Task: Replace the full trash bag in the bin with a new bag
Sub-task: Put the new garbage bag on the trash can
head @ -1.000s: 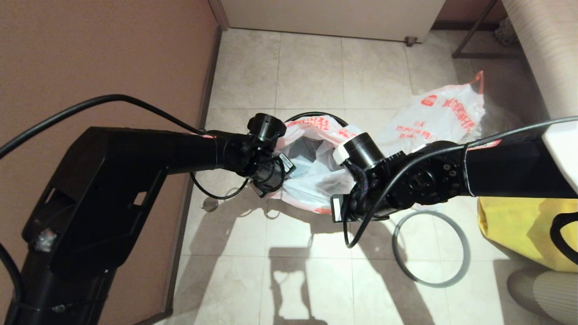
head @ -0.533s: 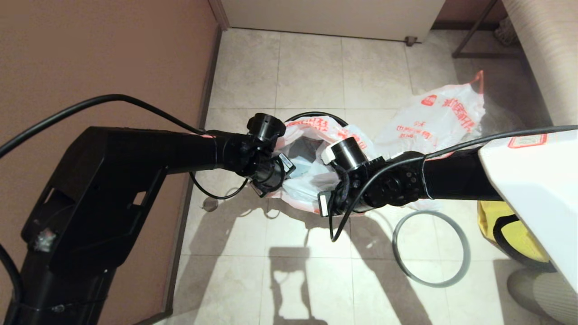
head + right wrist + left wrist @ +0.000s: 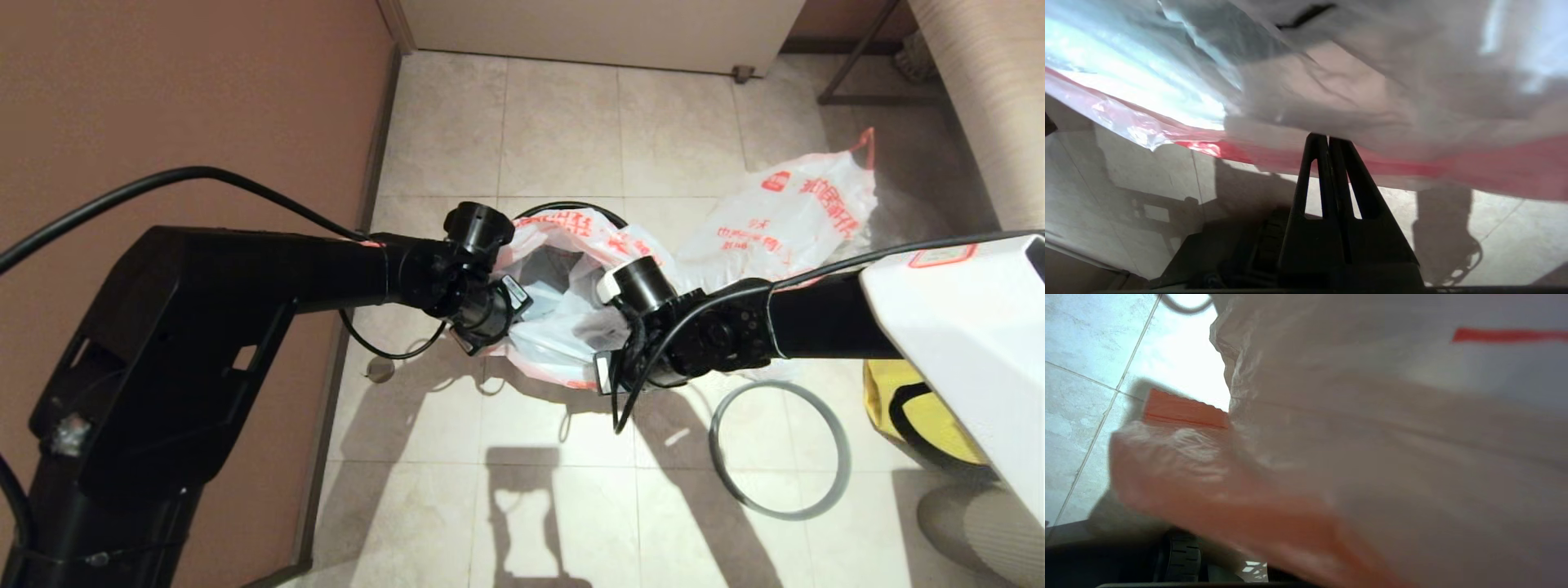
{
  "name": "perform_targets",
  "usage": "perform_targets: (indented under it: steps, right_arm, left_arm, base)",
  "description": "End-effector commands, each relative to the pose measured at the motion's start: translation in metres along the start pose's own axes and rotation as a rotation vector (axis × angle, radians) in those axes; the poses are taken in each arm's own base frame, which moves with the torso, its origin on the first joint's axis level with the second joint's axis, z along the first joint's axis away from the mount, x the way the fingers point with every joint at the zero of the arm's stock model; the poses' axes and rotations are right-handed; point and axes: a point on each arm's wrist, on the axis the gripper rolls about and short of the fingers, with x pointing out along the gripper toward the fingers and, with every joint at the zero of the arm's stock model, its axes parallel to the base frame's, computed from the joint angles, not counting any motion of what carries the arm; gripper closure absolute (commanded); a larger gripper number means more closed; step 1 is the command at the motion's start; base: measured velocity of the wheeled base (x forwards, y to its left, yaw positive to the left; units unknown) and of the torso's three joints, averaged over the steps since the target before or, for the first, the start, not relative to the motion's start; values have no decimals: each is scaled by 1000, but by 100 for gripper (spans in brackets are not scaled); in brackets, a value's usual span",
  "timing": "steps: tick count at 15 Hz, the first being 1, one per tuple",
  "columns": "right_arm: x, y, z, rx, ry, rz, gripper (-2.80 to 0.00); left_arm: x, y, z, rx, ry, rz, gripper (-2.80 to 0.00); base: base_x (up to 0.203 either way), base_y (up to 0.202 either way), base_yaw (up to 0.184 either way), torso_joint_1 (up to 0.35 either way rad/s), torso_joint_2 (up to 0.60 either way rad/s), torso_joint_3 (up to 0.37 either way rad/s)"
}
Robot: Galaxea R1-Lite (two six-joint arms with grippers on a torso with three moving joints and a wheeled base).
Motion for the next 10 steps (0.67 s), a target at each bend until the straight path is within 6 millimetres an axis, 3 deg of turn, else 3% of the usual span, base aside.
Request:
perform_targets:
  steps: [1,4,10]
  right_arm:
    - [-29,-7,8,17,-39,8,0]
    - [-34,-28,21,50,-74,-21,0]
    - [2,-51,43,66,-129,-102,0]
  left_arm:
    - [2,0,-3,-2,7,4,0]
    - [2,0,-4,-1,8,4,0]
    - [-3,-5,-9,9,16,-6,0]
  base:
    - [0,0,0,0,0,0]
    - [0,0,0,0,0,0]
    - [0,0,0,0,0,0]
